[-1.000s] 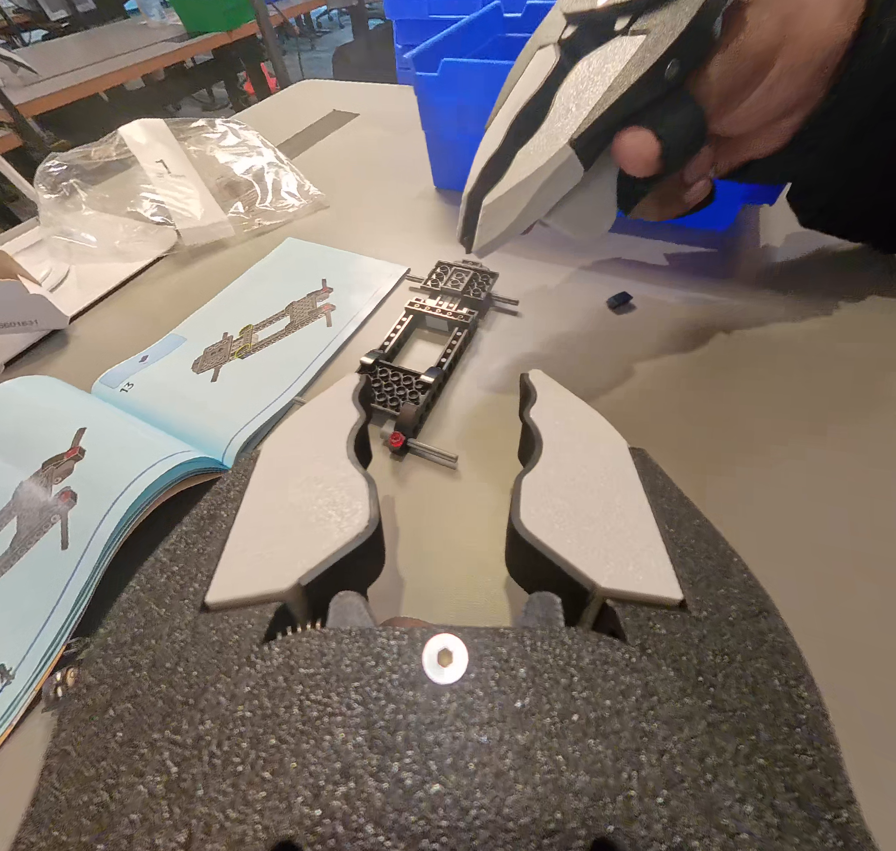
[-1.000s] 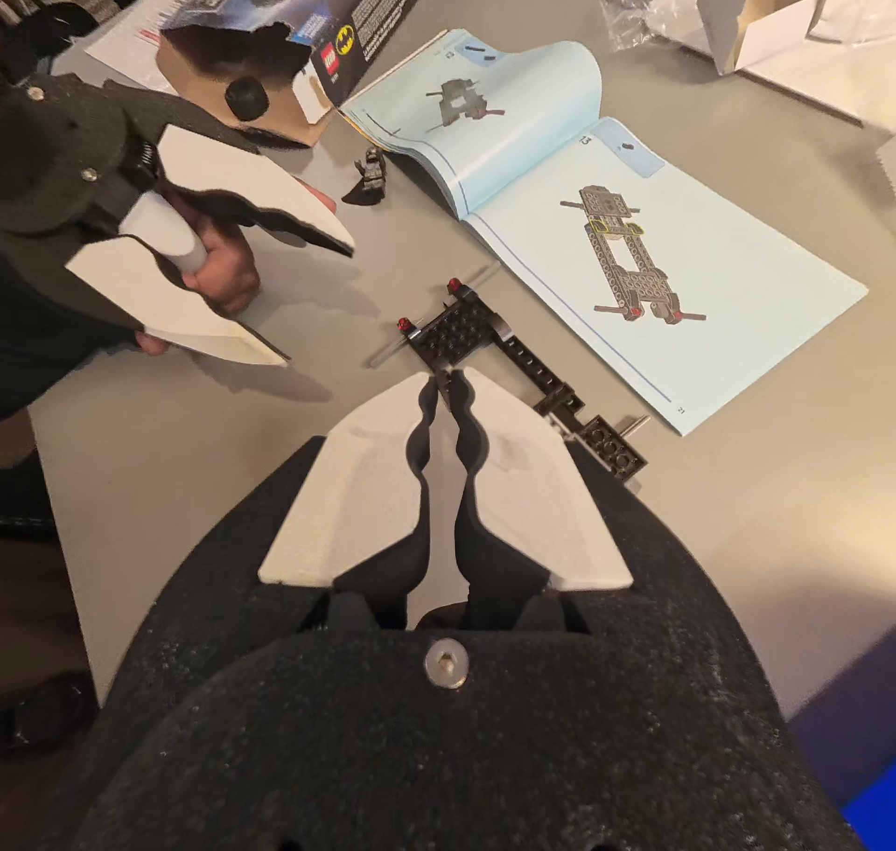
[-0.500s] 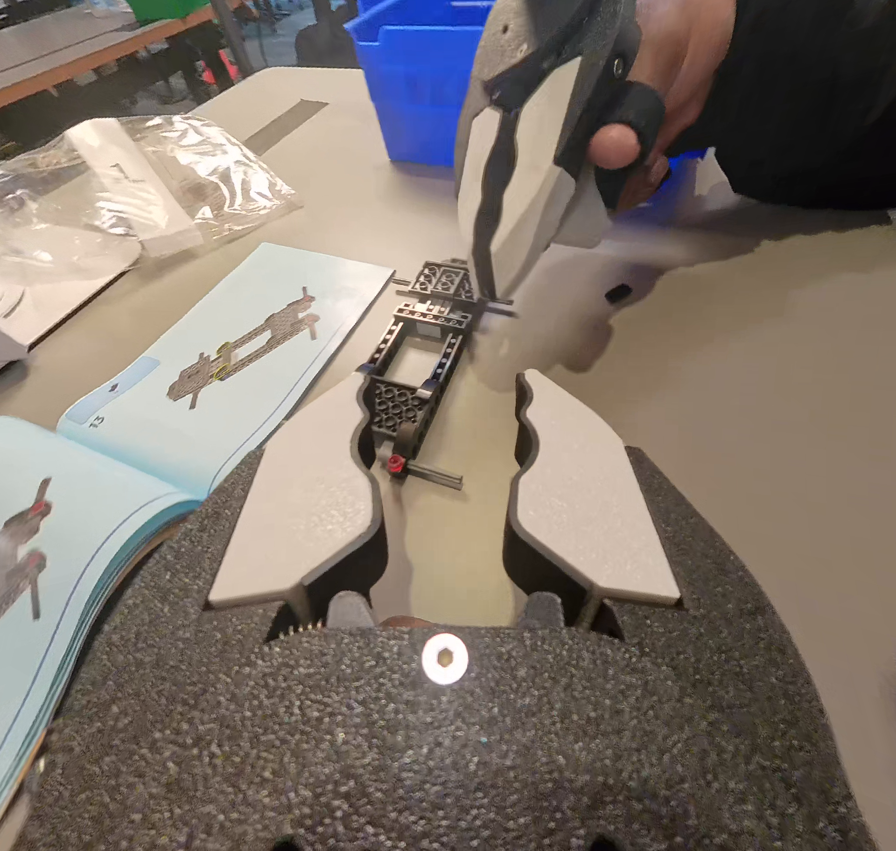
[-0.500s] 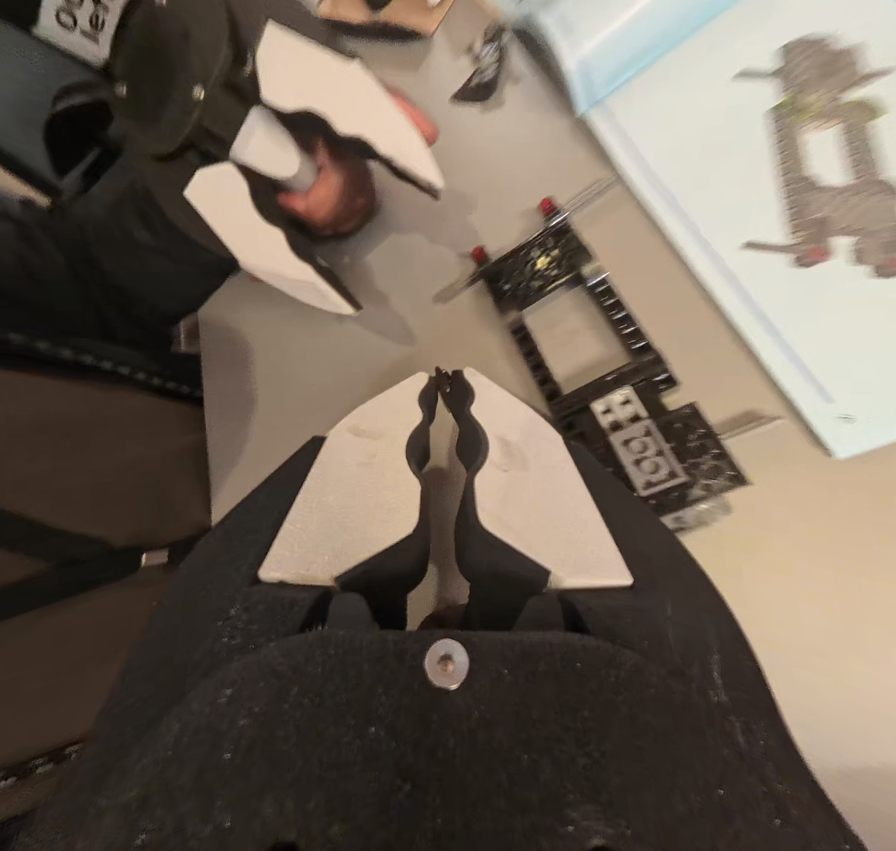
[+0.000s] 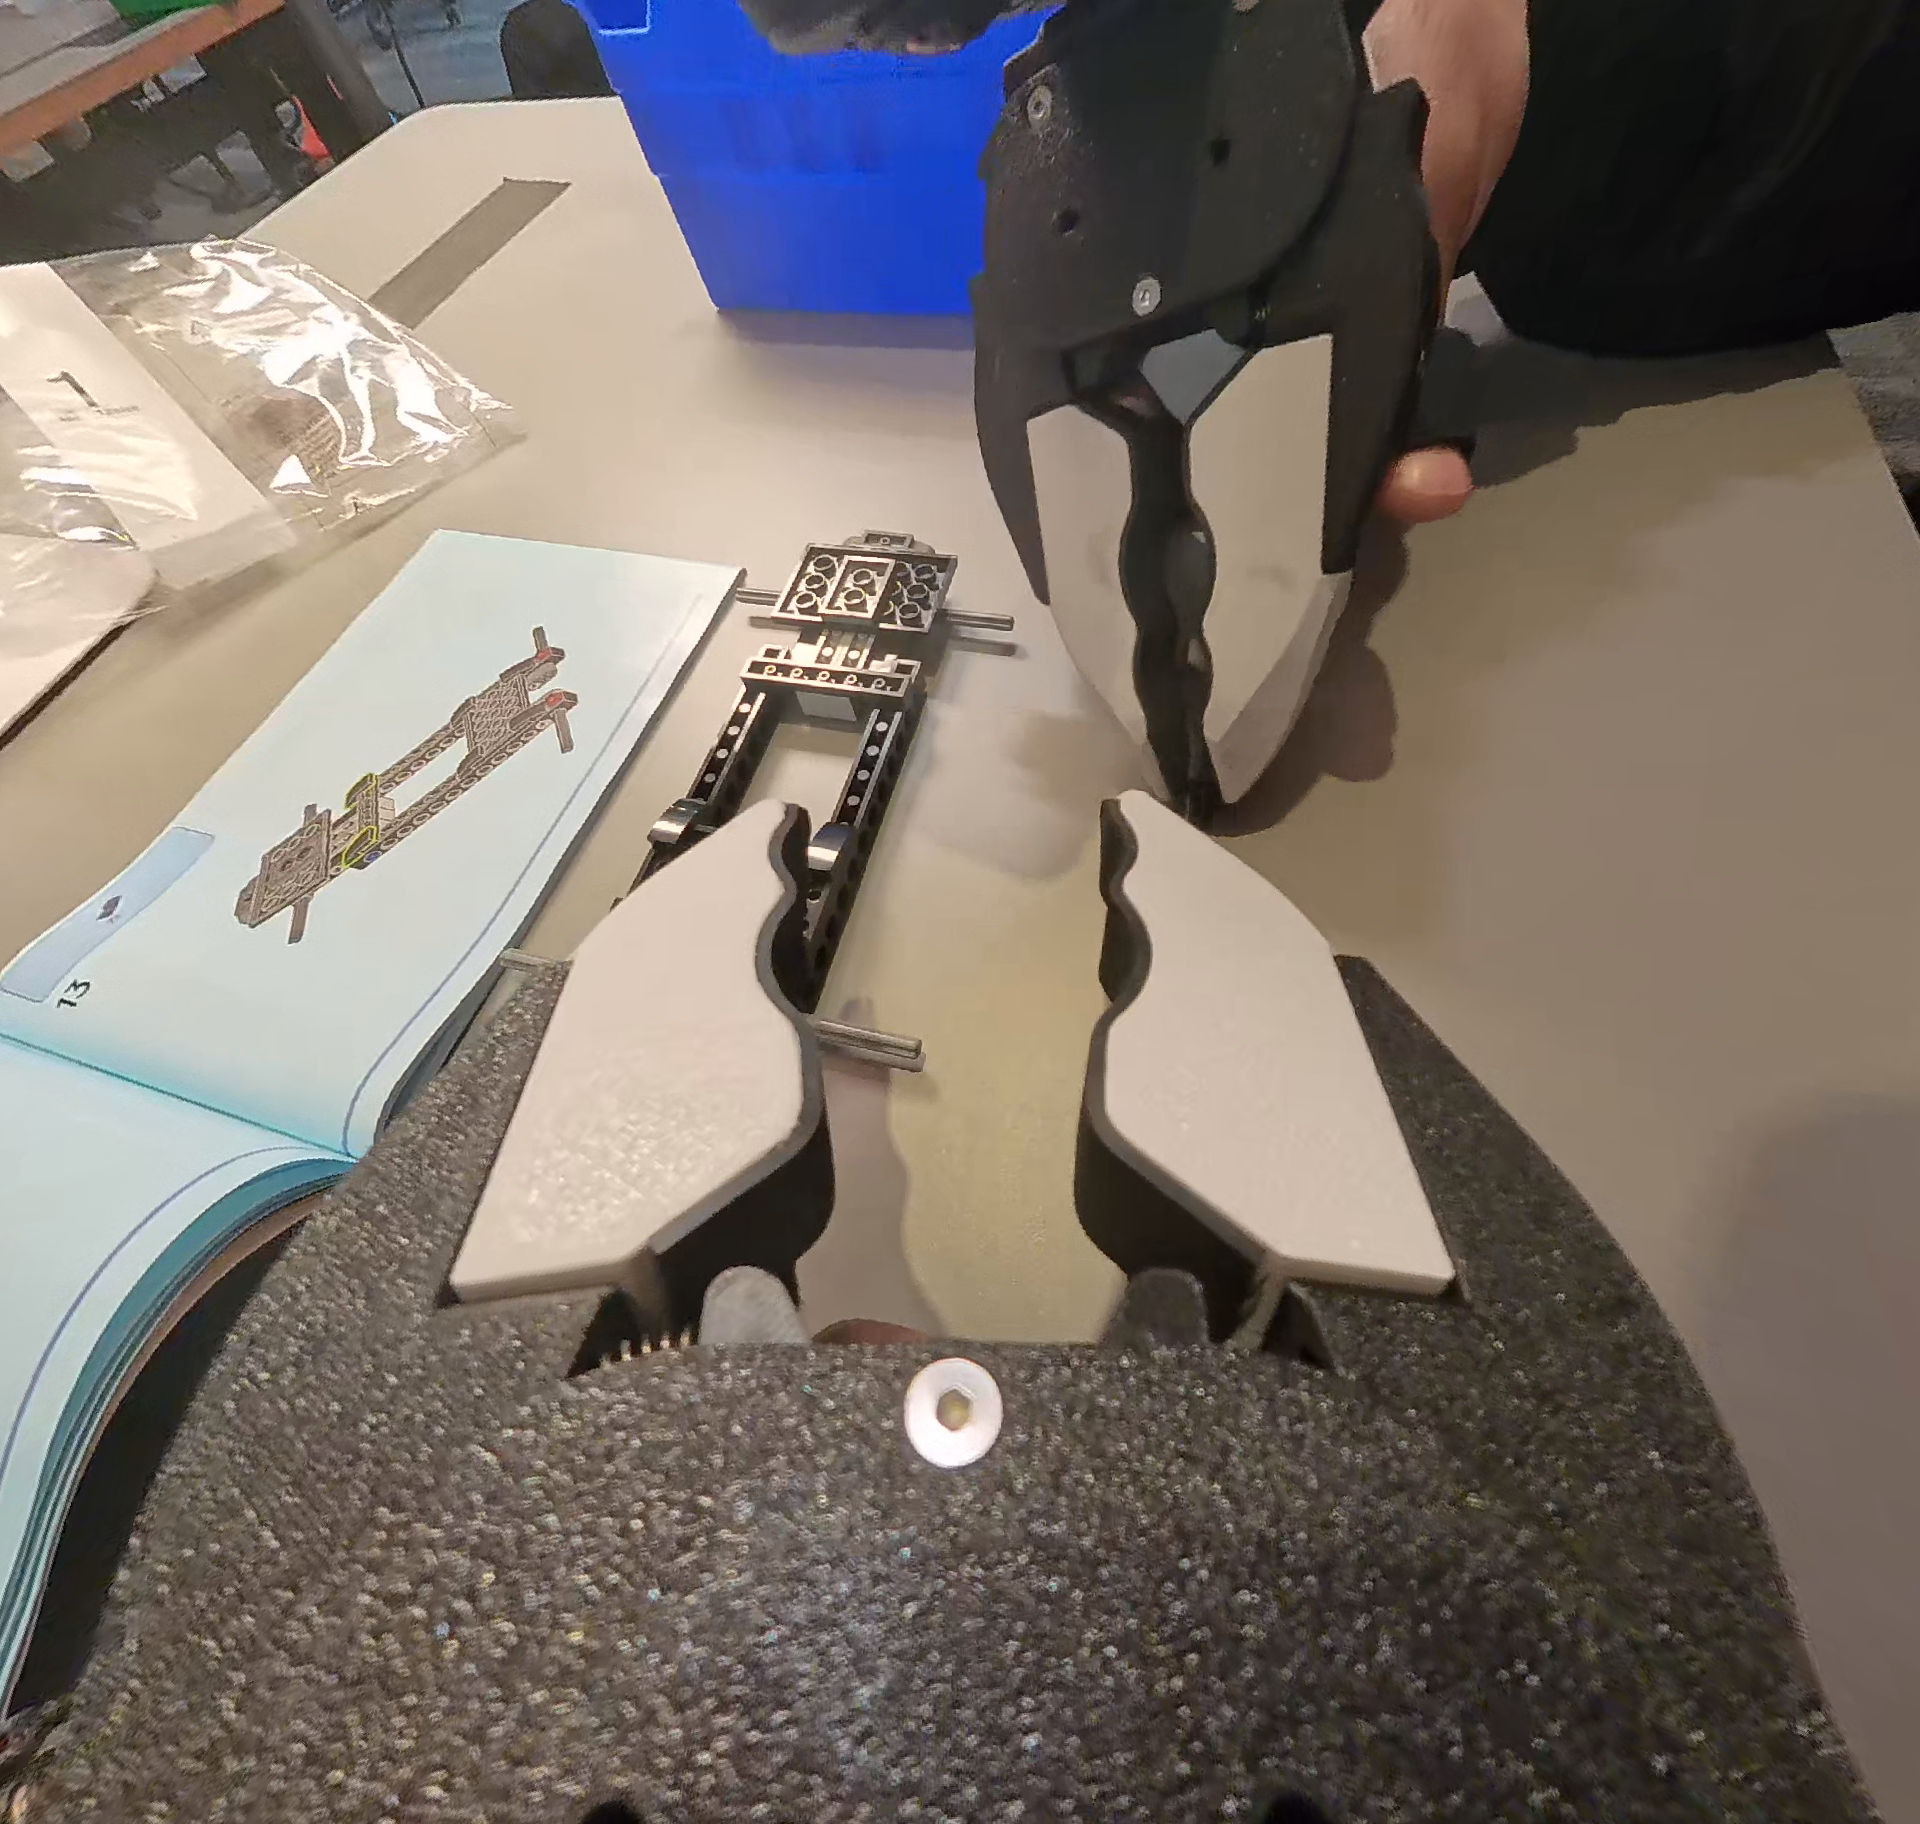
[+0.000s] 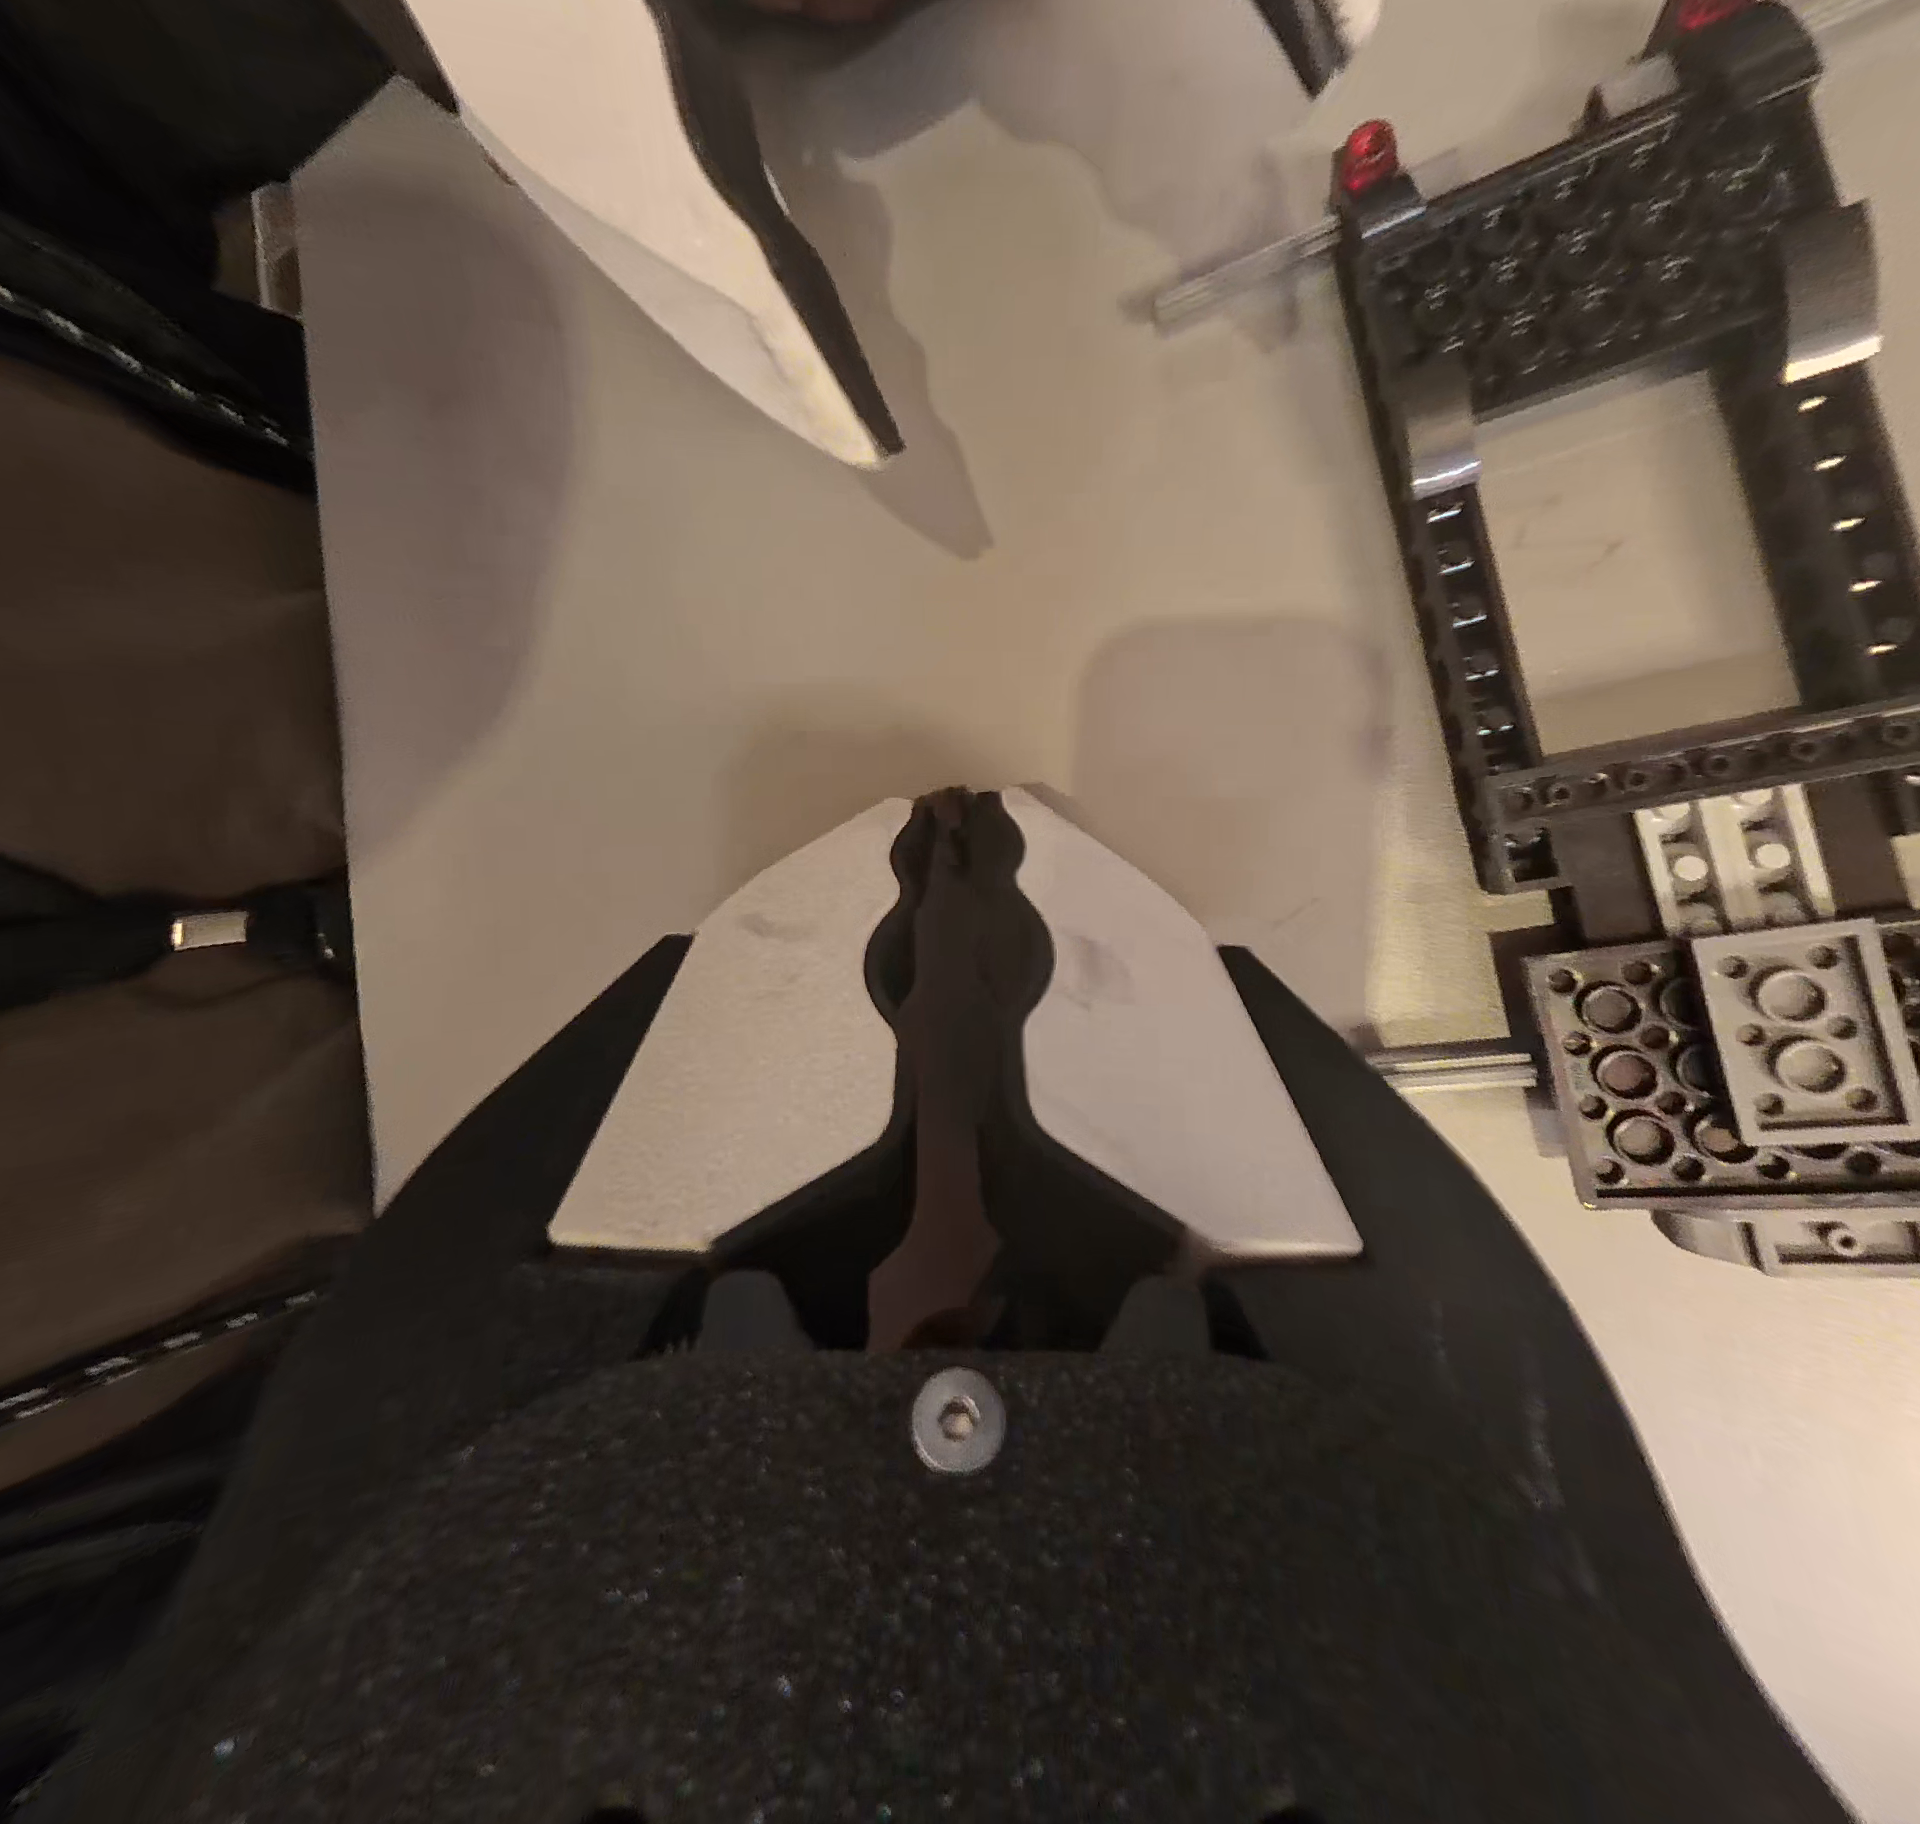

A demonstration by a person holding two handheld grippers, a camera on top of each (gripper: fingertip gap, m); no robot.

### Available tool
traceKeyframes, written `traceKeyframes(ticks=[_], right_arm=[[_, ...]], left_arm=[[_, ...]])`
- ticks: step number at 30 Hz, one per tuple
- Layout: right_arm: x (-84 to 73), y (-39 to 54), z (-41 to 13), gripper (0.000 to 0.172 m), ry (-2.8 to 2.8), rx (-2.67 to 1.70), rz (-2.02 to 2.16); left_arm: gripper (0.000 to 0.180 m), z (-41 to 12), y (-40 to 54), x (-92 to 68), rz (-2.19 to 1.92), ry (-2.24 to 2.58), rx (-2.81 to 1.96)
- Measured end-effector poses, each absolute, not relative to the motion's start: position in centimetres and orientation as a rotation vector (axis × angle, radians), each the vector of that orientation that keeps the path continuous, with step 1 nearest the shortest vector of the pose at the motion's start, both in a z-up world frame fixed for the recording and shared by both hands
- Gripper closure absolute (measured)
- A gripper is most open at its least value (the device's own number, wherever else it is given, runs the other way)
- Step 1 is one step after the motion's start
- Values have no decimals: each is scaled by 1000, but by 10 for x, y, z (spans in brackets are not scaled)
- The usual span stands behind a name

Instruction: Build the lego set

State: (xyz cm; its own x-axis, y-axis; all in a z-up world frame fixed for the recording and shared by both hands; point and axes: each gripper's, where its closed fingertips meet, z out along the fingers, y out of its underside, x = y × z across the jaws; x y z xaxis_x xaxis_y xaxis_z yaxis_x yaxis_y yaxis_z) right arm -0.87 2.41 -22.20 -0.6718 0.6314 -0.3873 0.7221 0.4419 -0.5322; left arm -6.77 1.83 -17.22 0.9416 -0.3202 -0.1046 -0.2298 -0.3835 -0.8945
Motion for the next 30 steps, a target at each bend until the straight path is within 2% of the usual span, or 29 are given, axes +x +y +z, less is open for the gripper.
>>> traceKeyframes(ticks=[8,15,20,30], right_arm=[[-16,39,-221,148,2630,1319,-1060],[-16,46,-215,147,2660,1383,-1118],[-15,50,-220,150,2700,1399,-1084],[-17,54,-216,150,2746,1400,-1109]], left_arm=[[126,-166,17,-74,-70,379,-1943],[131,-121,21,-128,-74,32,-1747],[129,-101,37,-147,-24,34,-1673],[130,-125,46,-157,-30,-6,-1699]])
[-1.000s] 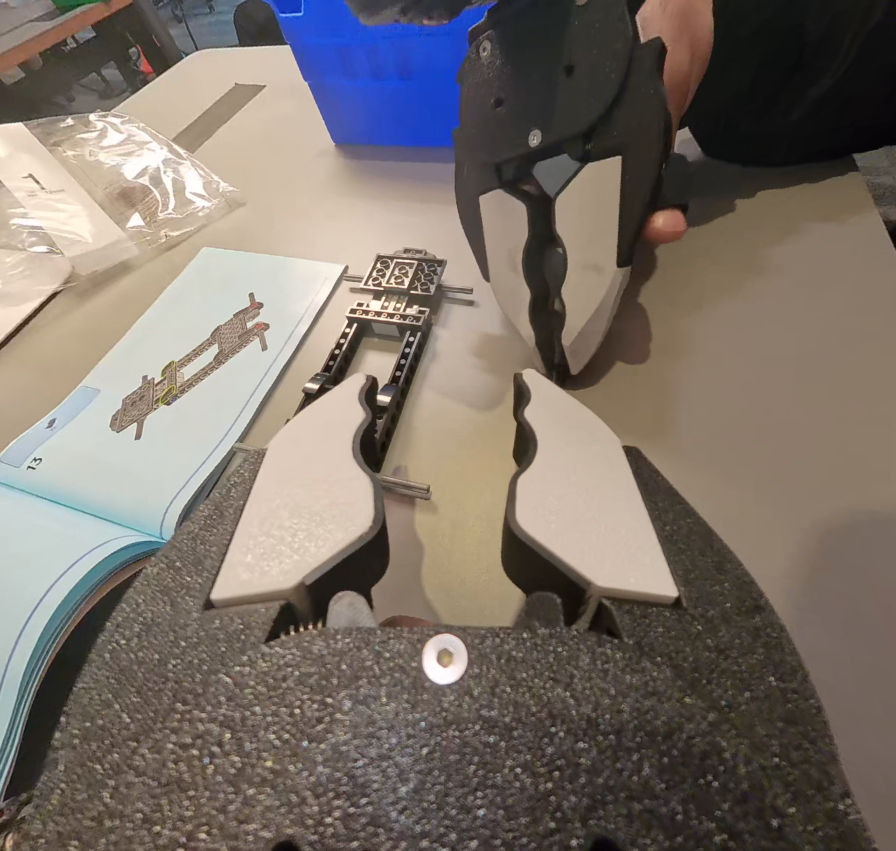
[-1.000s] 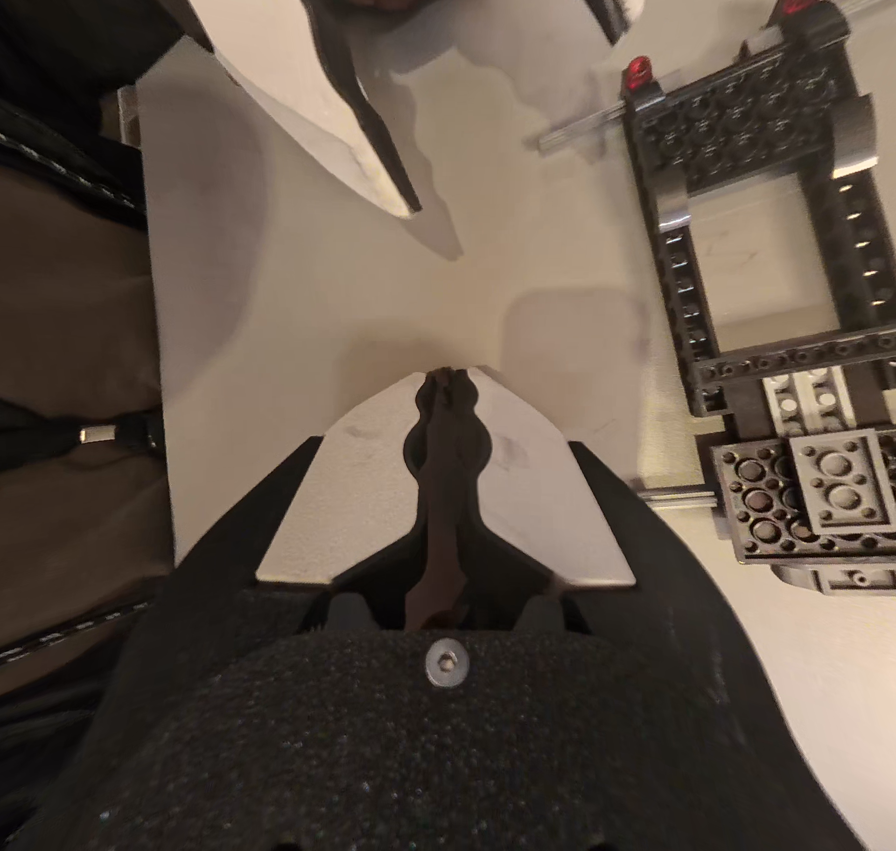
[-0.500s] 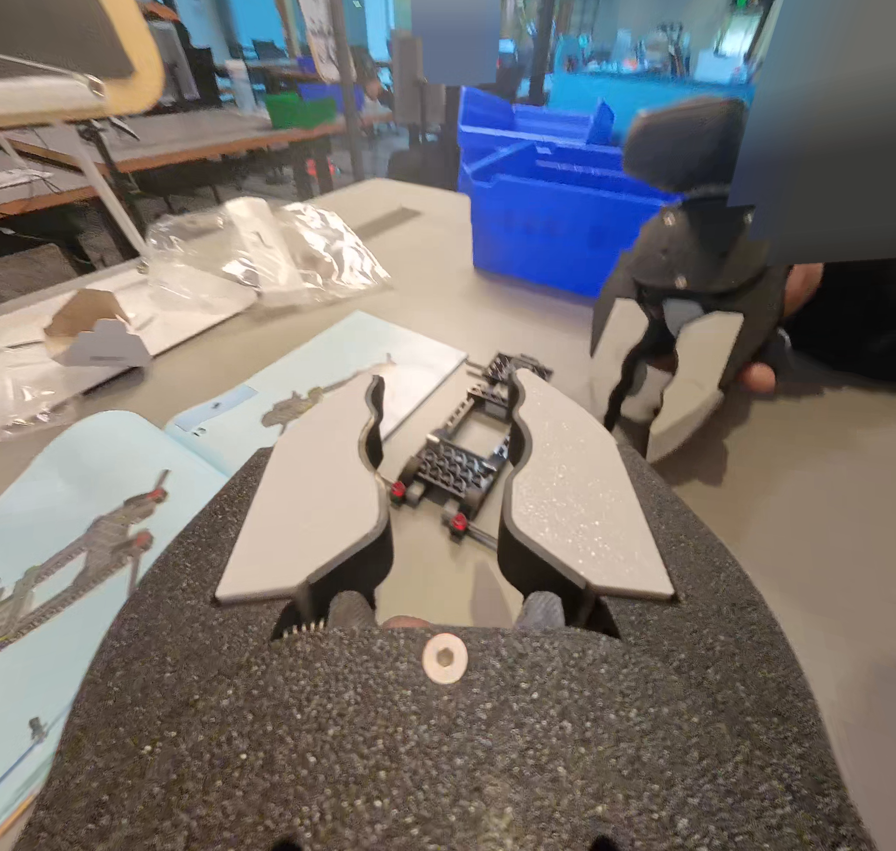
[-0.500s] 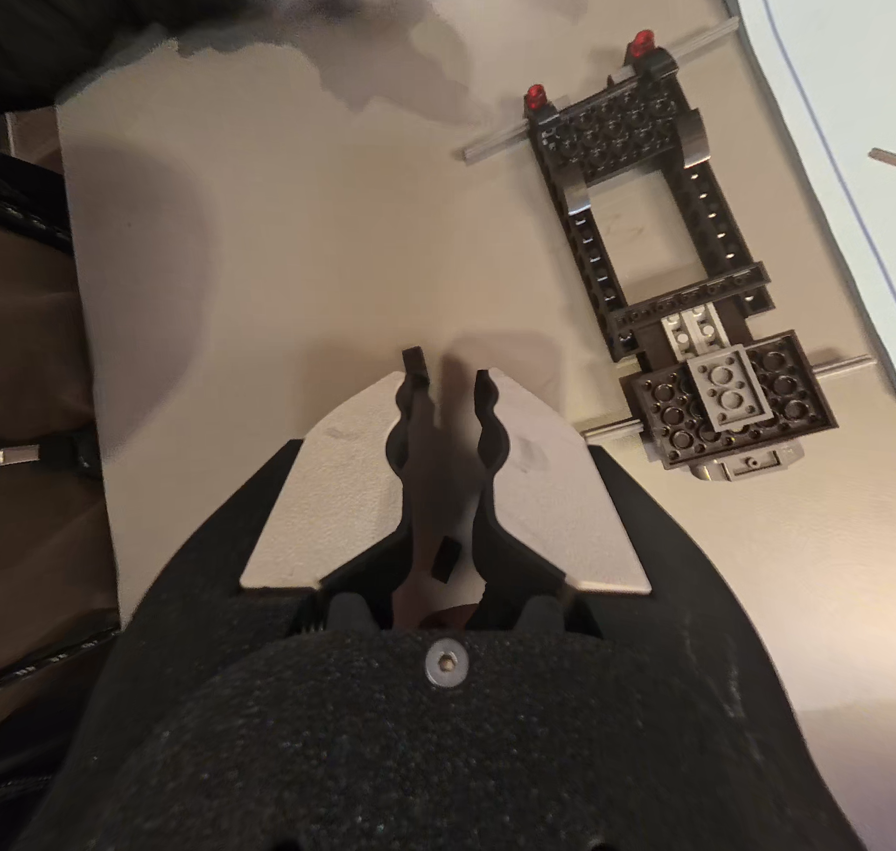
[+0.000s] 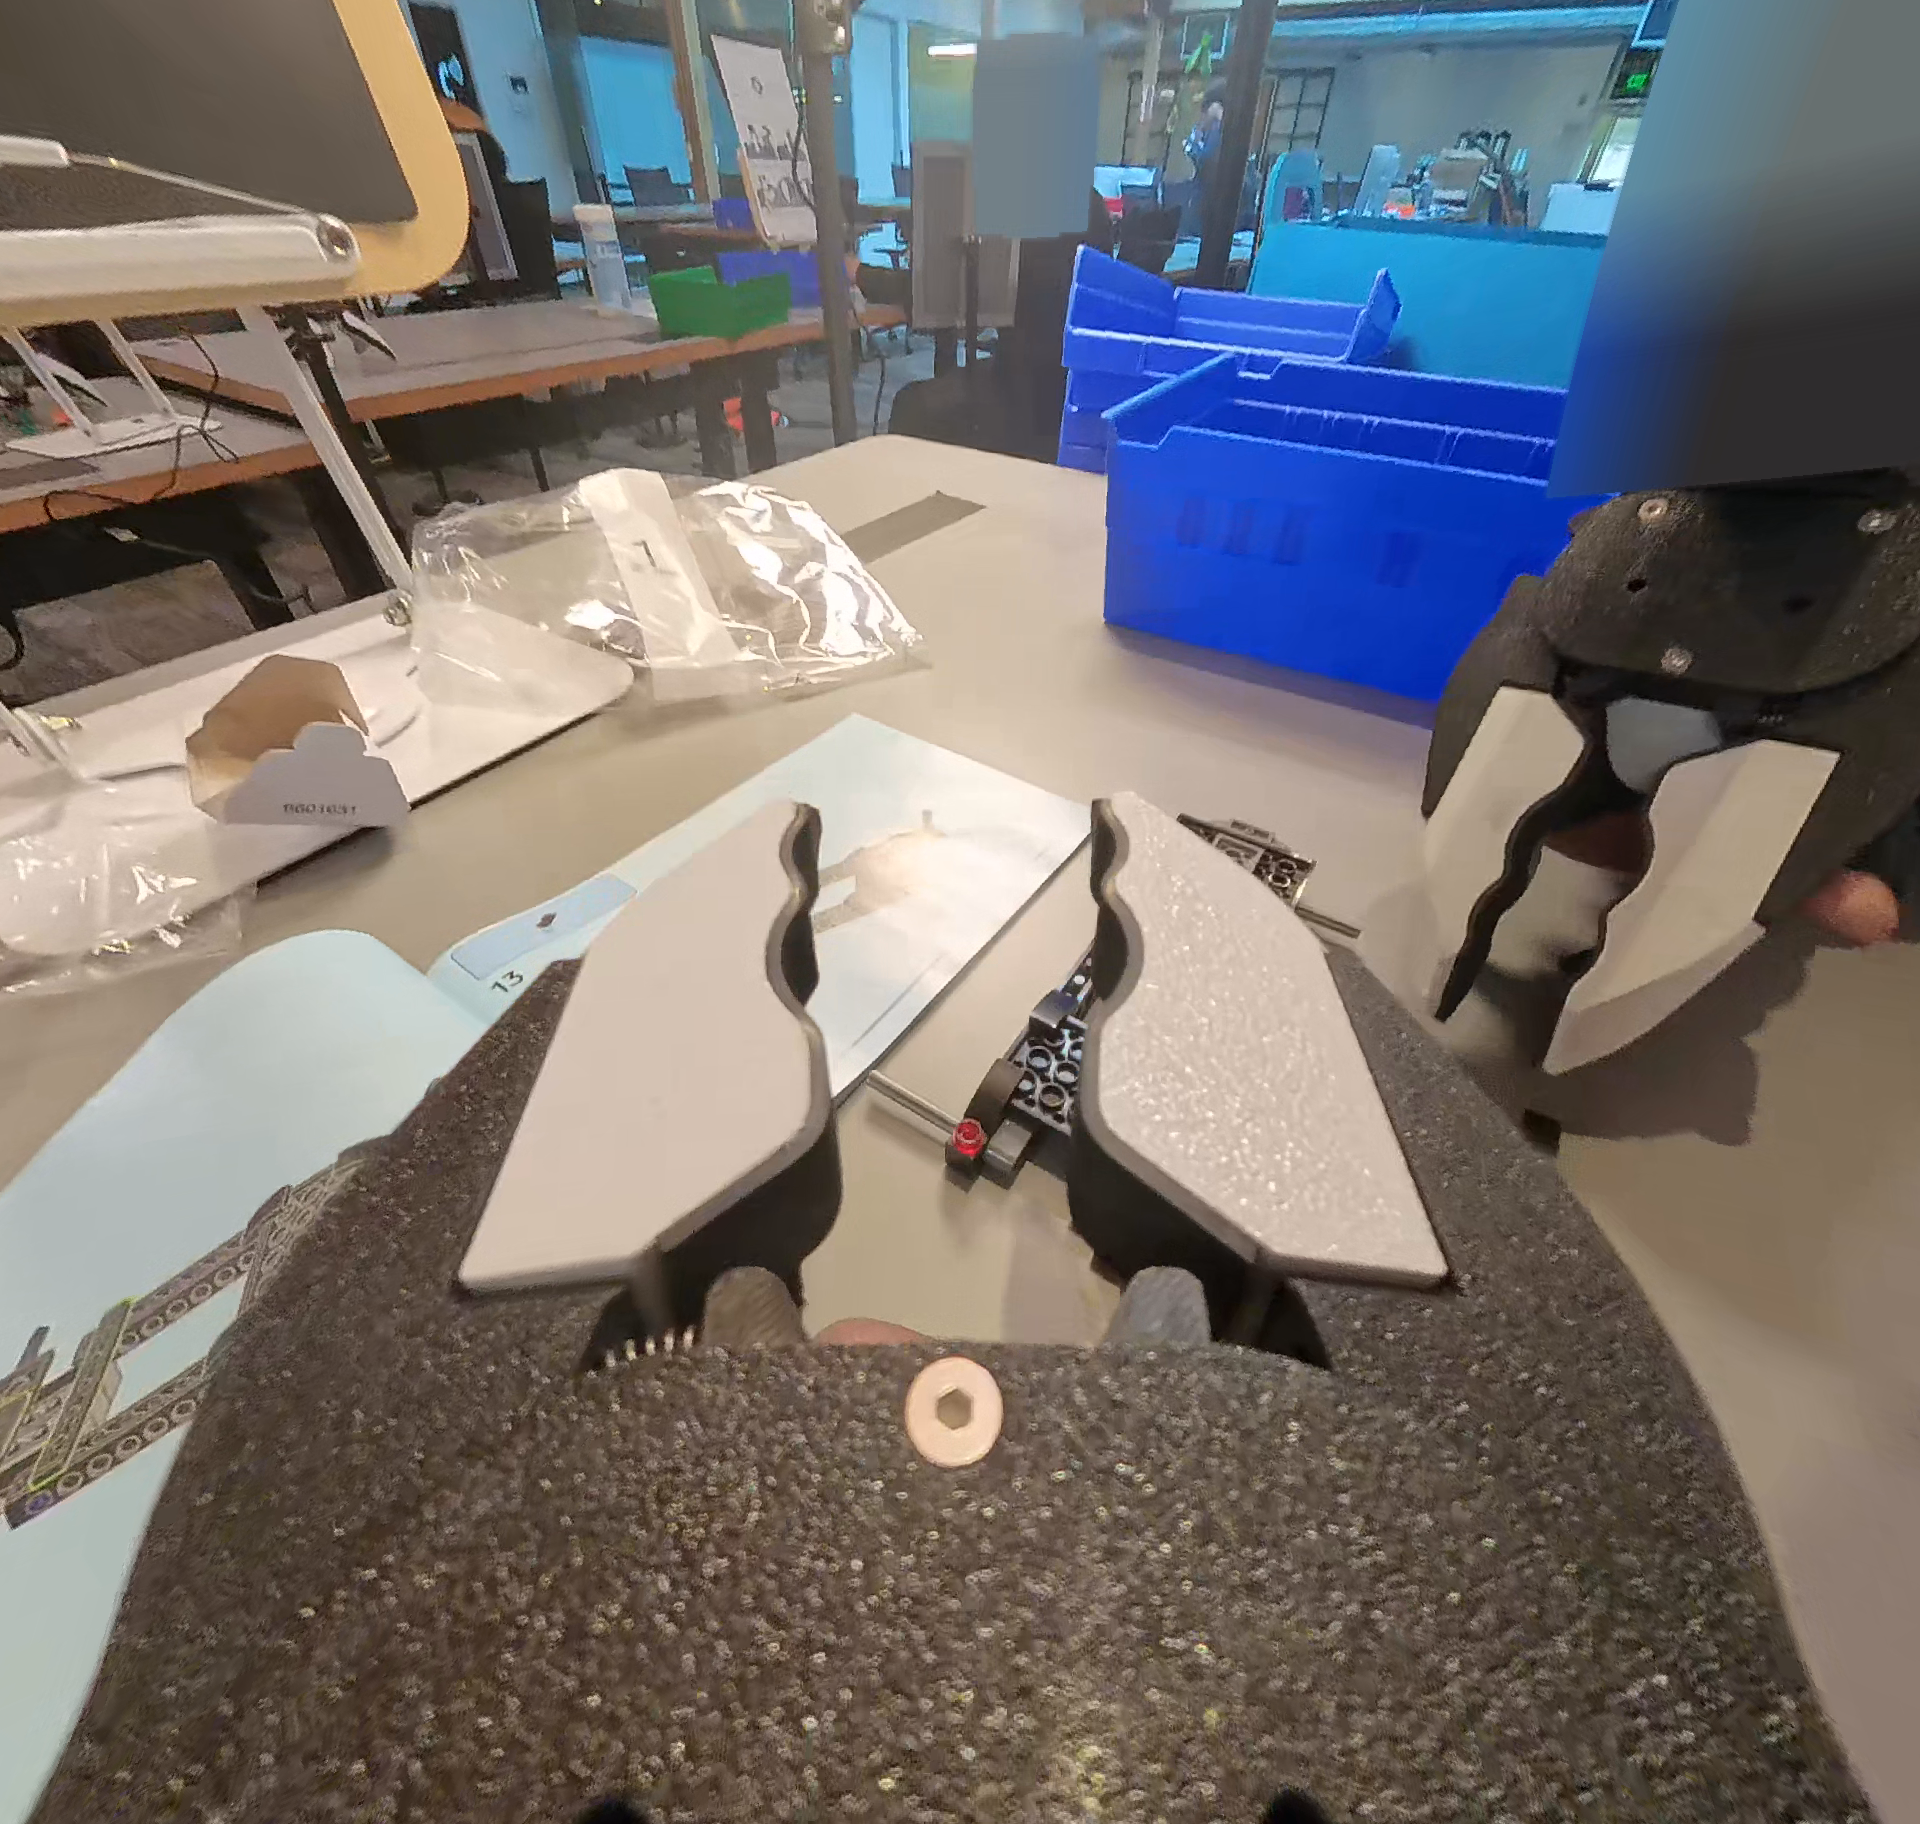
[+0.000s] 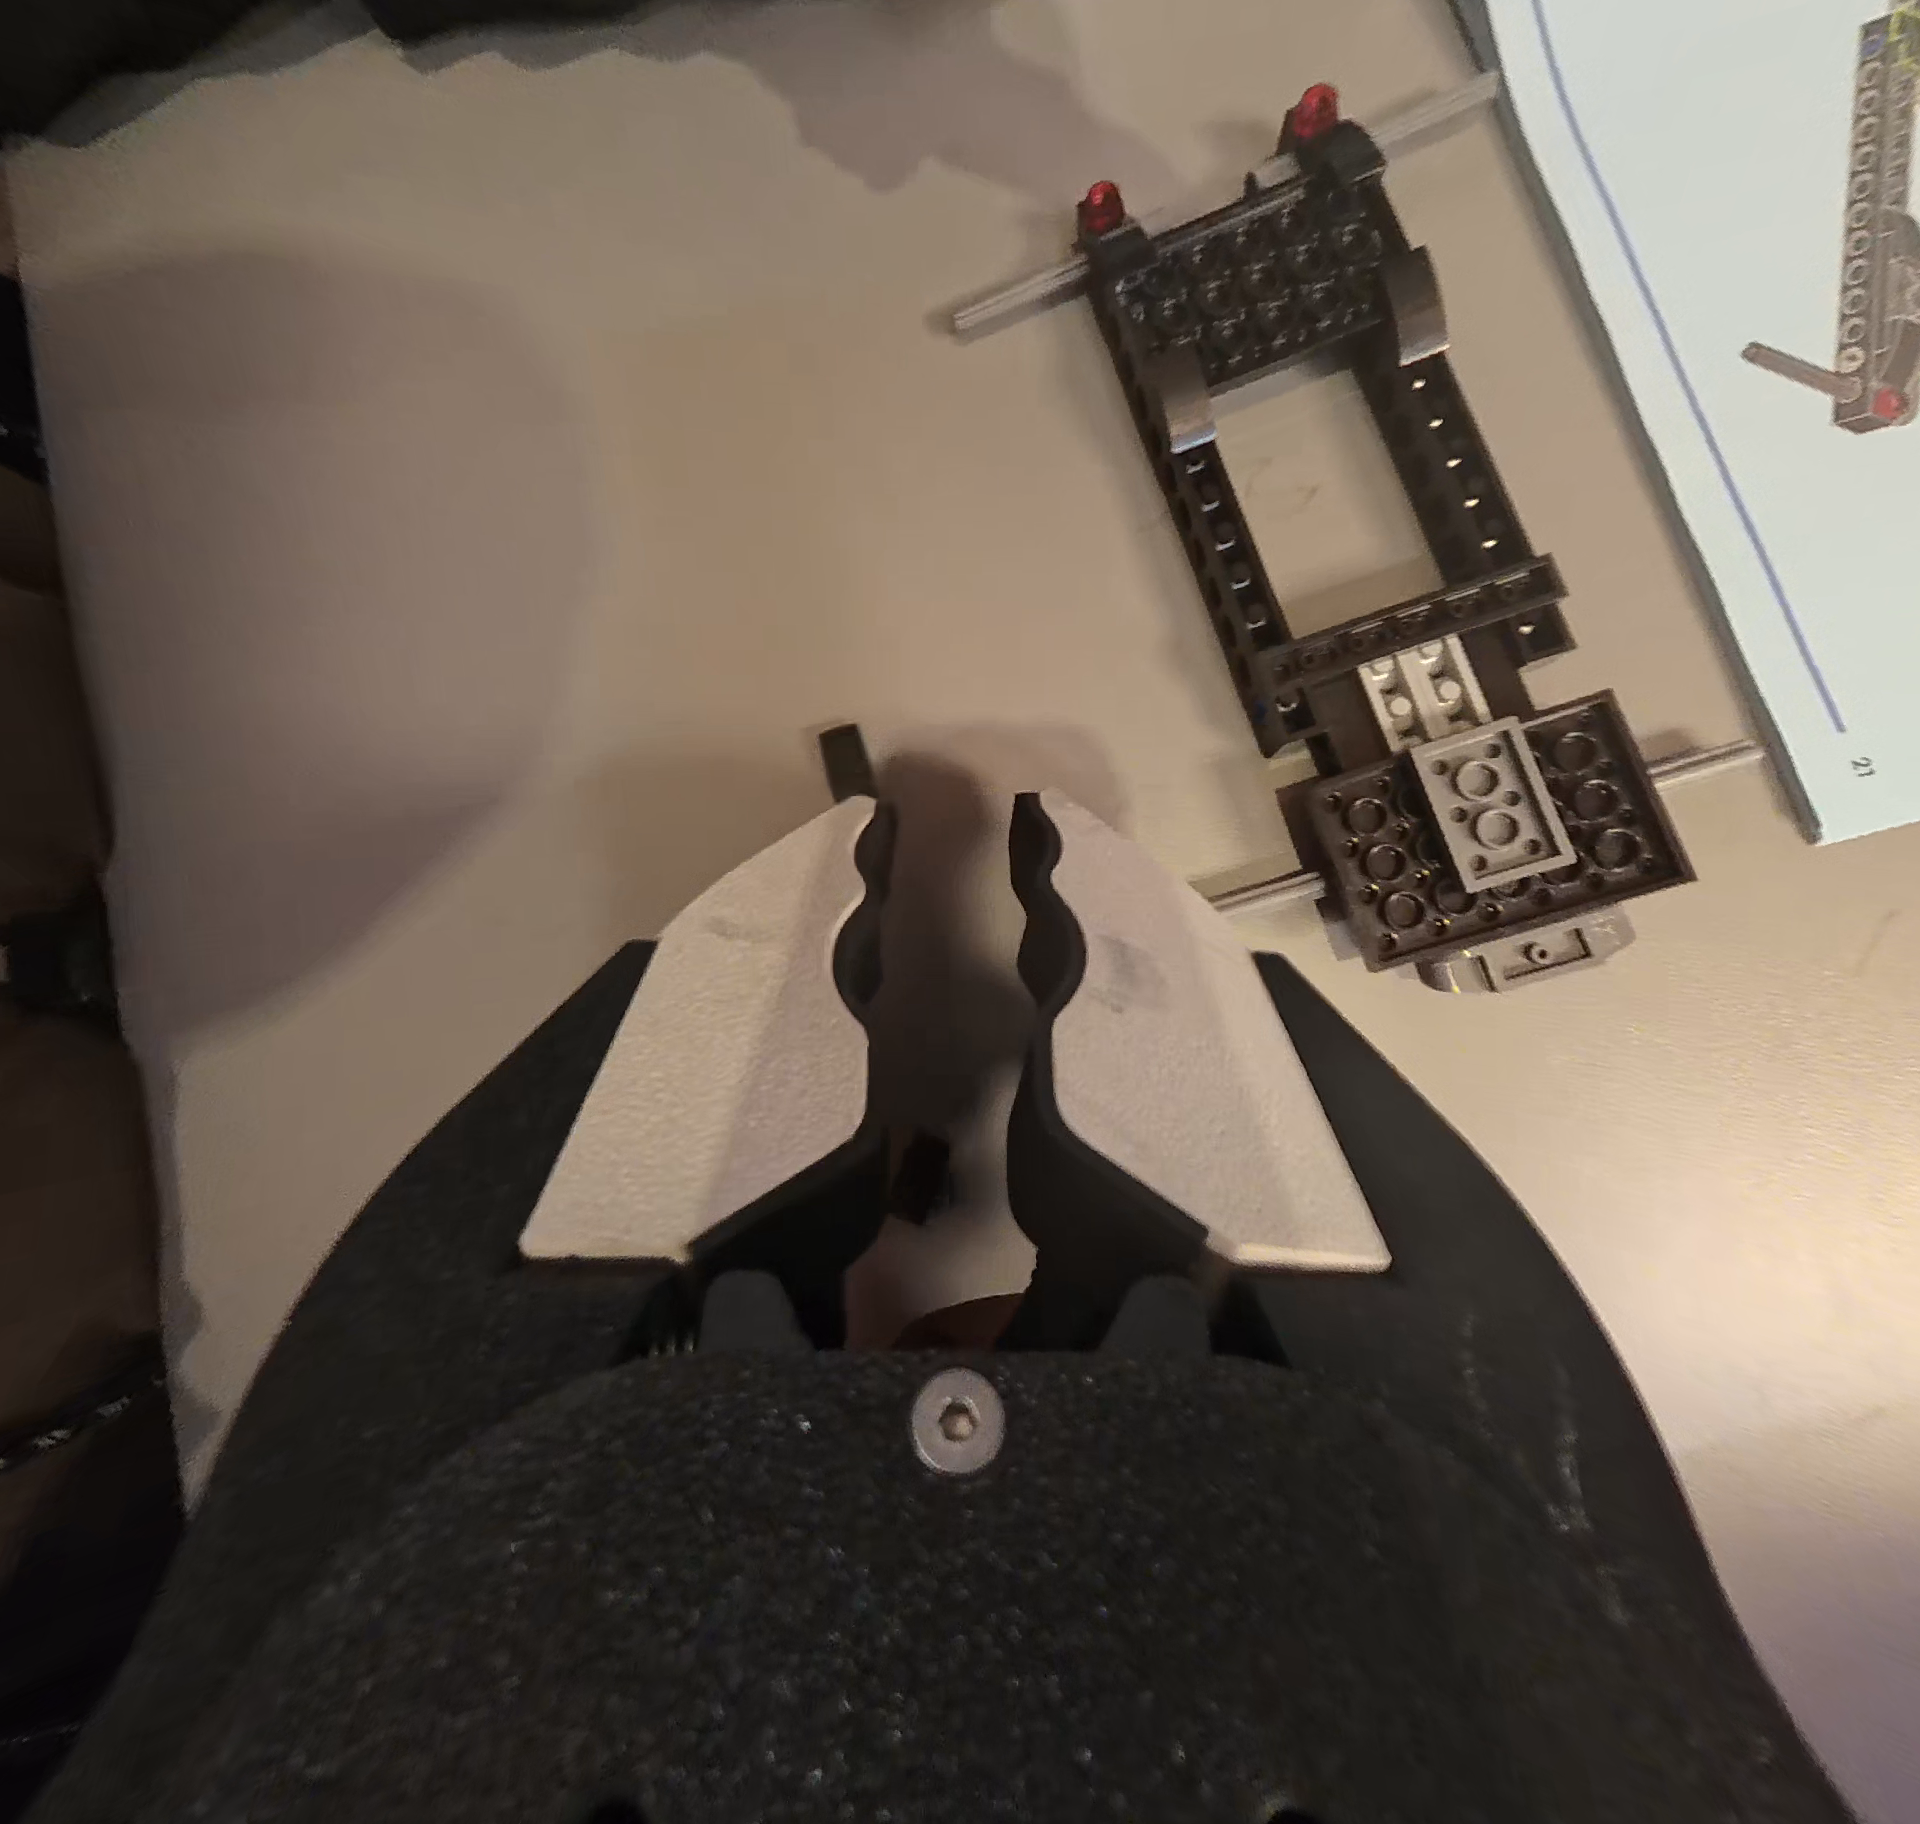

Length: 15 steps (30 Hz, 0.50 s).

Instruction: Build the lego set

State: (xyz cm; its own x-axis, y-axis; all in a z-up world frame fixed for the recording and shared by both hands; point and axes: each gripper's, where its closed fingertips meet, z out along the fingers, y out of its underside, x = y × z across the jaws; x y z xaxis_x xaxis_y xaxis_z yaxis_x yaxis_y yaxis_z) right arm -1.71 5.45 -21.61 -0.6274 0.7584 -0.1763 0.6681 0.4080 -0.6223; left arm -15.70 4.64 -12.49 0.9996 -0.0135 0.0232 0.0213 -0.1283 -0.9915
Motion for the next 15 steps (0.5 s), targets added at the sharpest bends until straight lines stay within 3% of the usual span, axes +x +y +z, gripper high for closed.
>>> traceKeyframes(ticks=[15], right_arm=[[-18,66,-224,154,-2501,-1316,974]], left_arm=[[133,-144,34,-106,-130,229,-1843]])
